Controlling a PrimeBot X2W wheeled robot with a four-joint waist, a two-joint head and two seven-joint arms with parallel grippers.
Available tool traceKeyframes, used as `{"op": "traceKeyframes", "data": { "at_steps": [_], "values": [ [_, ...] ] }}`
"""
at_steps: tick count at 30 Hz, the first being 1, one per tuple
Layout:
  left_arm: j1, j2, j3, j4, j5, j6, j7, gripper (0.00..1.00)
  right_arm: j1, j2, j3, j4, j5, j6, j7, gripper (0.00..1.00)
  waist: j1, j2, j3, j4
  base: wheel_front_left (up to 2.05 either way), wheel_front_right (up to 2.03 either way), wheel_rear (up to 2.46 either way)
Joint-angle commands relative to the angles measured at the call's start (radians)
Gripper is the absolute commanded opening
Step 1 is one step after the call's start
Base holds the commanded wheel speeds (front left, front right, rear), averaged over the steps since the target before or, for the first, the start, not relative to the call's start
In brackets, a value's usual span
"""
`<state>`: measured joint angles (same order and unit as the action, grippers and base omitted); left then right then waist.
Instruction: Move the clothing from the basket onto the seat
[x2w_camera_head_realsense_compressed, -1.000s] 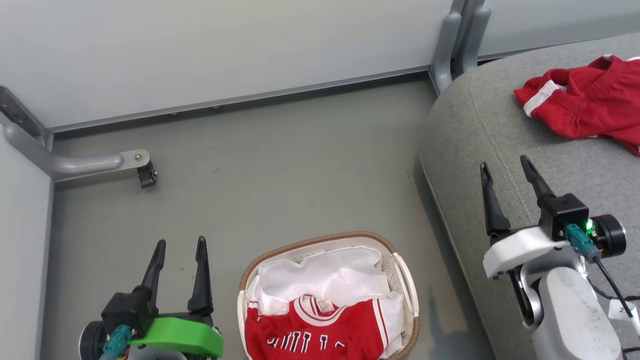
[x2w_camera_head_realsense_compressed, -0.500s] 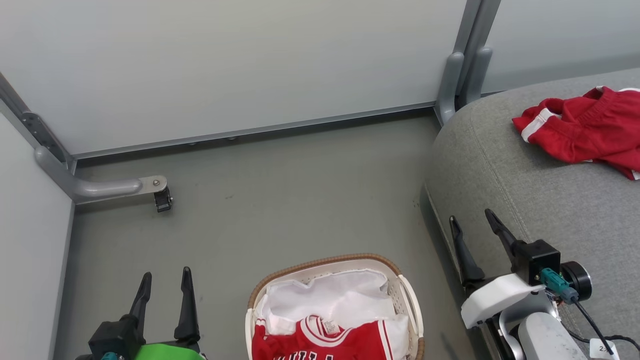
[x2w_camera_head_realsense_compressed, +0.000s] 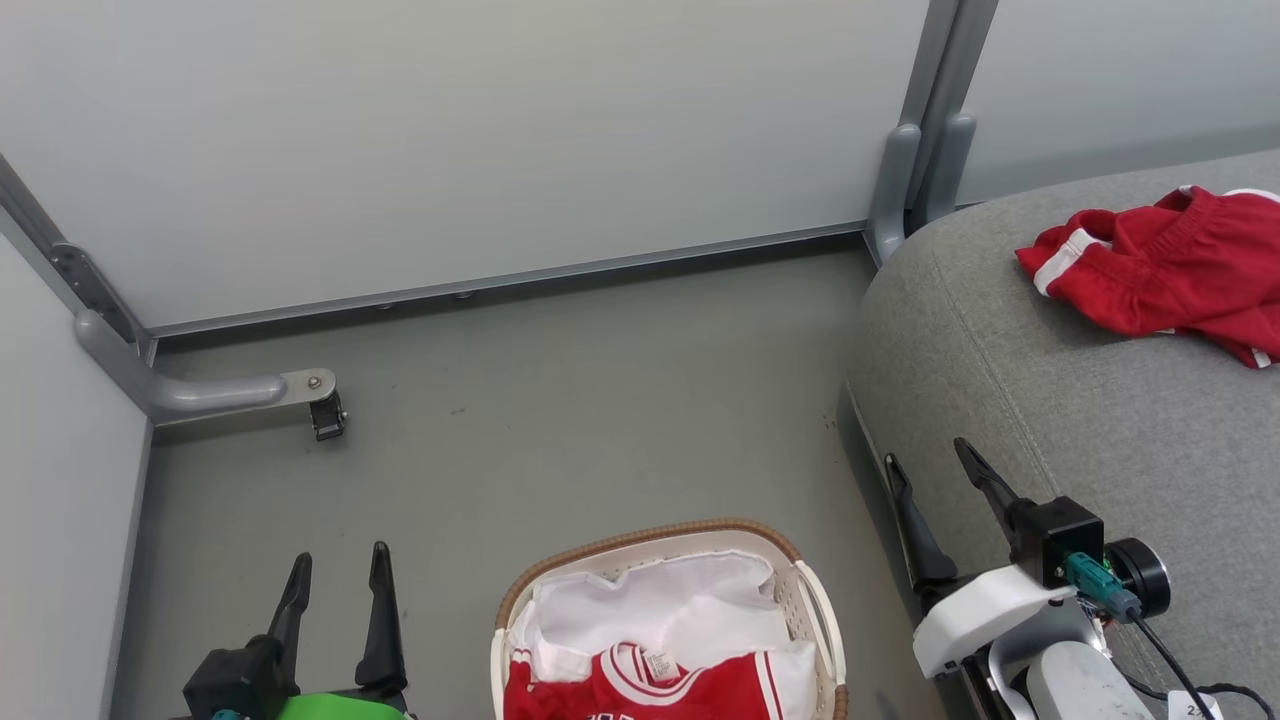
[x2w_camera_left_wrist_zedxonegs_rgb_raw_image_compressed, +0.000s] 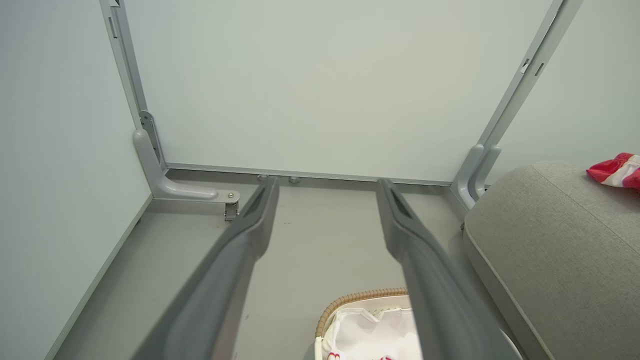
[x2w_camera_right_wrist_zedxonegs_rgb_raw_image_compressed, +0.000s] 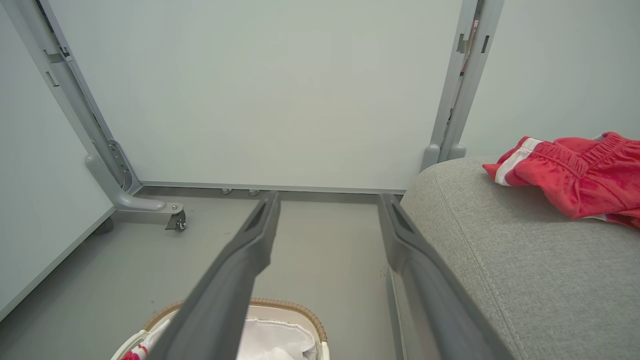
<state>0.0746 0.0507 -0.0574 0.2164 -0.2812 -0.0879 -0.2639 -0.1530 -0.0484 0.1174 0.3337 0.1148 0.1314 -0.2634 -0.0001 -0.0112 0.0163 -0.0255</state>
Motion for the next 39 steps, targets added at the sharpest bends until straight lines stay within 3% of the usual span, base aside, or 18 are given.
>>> {"op": "traceKeyframes", "data": {
  "at_steps": [1, 18, 26, 39],
  "values": [
    [0.014, 0.0, 0.001, -0.002, -0.003, 0.001, -0.001, 1.0, 0.013, -0.004, -0.001, 0.0, -0.001, -0.001, -0.002, 1.0, 0.0001, 0.0112, 0.001, 0.001, 0.0, 0.0, 0.0],
    [-0.056, 0.0, -0.069, 0.025, 0.058, -0.021, -0.001, 1.0, -0.018, -0.004, -0.013, -0.022, 0.001, -0.001, -0.002, 1.0, 0.0001, 0.0112, 0.066, -0.007, 0.0, 0.0, 0.0],
    [-0.289, 0.017, -0.255, 0.186, 0.143, -0.043, -0.001, 1.0, -0.092, -0.004, -0.06, -0.072, -0.028, -0.001, -0.002, 1.0, 0.0001, 0.0112, 0.232, -0.023, 0.0, 0.0, 0.0],
    [-0.707, 0.01, -0.701, 0.675, 0.084, -0.043, 0.054, 1.0, -0.259, -0.003, -0.094, -0.215, -0.057, -0.001, -0.002, 1.0, 0.0001, 0.0112, 0.591, -0.104, 0.0, 0.0, 0.0]
  ]
}}
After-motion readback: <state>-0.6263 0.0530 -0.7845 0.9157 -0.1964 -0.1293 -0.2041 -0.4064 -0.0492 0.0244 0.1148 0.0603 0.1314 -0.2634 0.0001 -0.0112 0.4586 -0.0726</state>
